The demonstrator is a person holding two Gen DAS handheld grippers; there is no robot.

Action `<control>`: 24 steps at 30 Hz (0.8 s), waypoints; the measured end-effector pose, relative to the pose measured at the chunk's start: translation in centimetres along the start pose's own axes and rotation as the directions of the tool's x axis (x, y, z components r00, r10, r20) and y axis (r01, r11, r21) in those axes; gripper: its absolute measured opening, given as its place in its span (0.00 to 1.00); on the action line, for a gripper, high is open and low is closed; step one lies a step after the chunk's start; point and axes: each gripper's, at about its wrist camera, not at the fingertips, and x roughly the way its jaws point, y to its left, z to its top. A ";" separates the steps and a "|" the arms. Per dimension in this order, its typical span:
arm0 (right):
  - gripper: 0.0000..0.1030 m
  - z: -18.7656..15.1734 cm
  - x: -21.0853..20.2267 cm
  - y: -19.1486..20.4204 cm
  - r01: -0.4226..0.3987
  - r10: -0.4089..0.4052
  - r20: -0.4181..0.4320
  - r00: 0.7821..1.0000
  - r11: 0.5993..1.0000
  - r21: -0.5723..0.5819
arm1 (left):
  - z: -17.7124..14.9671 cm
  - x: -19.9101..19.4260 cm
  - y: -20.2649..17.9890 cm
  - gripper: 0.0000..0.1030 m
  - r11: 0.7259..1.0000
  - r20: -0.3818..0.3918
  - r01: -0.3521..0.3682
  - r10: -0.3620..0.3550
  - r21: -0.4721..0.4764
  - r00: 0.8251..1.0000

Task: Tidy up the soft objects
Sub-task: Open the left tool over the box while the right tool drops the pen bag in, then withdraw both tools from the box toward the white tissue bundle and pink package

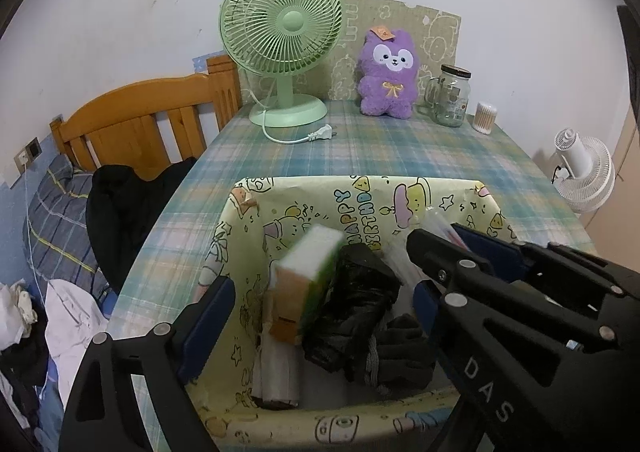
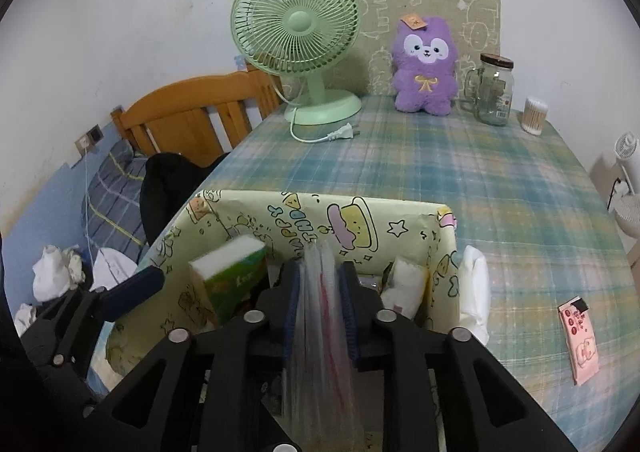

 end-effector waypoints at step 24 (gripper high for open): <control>0.91 -0.2 -6.9 -2.8 0.056 -0.057 0.145 0.988 0.998 0.012 | 0.6 -4.9 -4.1 0.99 1.000 0.125 -0.006 0.004 0.021 0.992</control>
